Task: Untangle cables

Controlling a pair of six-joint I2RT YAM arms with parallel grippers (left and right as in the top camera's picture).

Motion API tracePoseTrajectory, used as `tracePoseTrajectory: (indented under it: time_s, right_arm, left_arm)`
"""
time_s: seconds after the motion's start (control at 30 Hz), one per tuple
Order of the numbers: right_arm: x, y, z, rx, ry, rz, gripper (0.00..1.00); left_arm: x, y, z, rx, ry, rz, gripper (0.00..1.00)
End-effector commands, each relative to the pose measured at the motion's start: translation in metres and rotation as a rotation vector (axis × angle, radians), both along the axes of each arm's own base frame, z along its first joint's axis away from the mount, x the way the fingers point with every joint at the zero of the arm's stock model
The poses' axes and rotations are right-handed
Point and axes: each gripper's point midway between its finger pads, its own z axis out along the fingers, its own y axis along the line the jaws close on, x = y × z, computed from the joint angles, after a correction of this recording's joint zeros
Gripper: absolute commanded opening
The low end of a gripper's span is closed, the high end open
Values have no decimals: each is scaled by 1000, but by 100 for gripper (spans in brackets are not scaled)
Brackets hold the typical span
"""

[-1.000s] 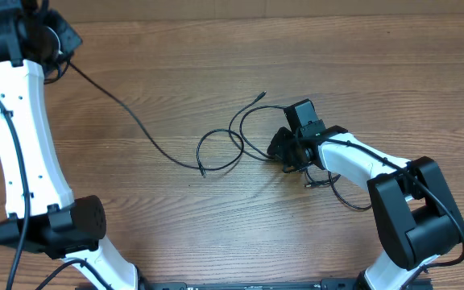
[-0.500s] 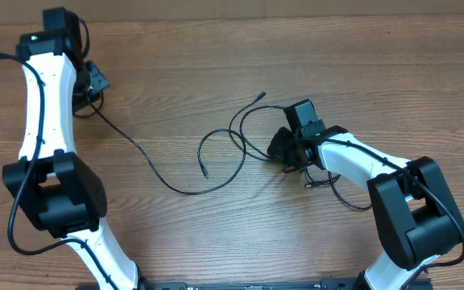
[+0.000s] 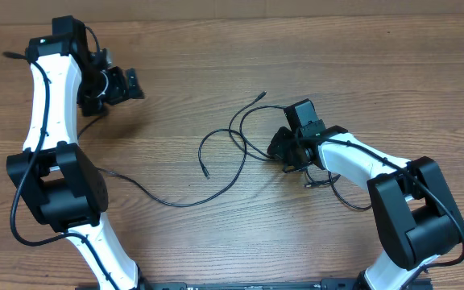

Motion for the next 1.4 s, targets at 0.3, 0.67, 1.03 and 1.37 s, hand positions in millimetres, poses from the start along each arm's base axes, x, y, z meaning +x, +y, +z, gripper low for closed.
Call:
tracePoseTrajectory:
  time_s: [0.3,0.67,1.03,1.37]
  right_arm:
    - [-10,-17,-20,-78,36,-26,4]
    - [-13,-19,-21,-72,52,-29,4]
    - [-9,-52,-22,-31,117,-127,4]
    - [-10,-52,-22,-32,120,-126,4]
  left_arm:
    - [-16,-118,9,-91,-33,-409,72]
    - [-67,-208,-33,-78,114,-501,31]
    - [-93,-260,-73,-62,144,-466,44]
    - [-99,-262,-114,83,112,-369,43]
